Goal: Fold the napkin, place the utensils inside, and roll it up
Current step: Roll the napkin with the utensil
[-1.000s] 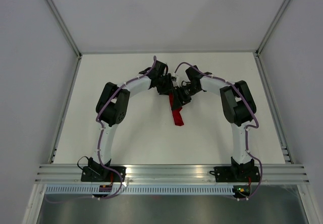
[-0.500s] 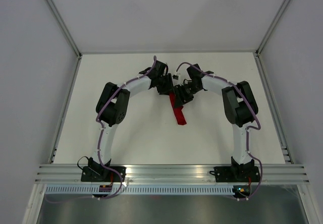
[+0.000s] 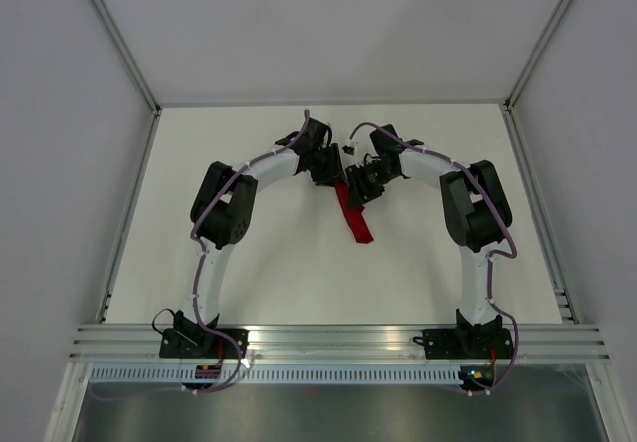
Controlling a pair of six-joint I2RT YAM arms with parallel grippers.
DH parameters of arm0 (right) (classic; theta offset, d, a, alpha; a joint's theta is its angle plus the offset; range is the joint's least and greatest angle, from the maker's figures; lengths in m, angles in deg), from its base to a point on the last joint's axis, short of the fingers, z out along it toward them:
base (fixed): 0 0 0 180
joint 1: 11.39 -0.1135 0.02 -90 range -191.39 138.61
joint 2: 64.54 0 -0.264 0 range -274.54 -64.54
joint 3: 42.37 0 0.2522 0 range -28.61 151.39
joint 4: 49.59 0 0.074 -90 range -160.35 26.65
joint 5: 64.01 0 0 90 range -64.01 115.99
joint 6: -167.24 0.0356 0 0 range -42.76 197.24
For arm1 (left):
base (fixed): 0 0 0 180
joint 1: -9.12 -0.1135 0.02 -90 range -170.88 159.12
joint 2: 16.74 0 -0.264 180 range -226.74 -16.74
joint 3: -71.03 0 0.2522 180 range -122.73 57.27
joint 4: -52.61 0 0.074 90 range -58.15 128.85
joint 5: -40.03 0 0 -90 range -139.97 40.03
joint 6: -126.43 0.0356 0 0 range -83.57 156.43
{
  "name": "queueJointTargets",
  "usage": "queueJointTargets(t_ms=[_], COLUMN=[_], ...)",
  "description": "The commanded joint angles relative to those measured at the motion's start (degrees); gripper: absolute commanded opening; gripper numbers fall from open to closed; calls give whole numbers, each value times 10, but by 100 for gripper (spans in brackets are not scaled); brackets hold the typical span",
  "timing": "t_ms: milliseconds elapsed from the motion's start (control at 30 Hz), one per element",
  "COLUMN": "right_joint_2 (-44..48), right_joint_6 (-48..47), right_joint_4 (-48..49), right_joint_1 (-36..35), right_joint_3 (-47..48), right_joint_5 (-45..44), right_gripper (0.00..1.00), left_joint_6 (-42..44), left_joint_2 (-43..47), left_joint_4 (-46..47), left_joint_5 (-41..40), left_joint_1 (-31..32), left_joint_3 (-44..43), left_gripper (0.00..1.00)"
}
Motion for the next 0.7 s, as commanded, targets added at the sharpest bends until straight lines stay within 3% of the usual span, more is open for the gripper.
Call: queueJointTargets(t_ms=[0,667], right_joint_2=[14,-99], right_joint_6=[17,48], right_joint_4=[14,-22], right_joint_1=[9,71], right_joint_3=[-1,40], right_joint_5=[-29,140], right_gripper=[40,36], left_joint_6=[25,32], left_joint_2=[-13,-4], left_joint_4=[-22,-24], left_joint_5=[16,28], left_joint_1=[-3,-8], left_joint_3=[-18,-27], left_gripper=[47,48])
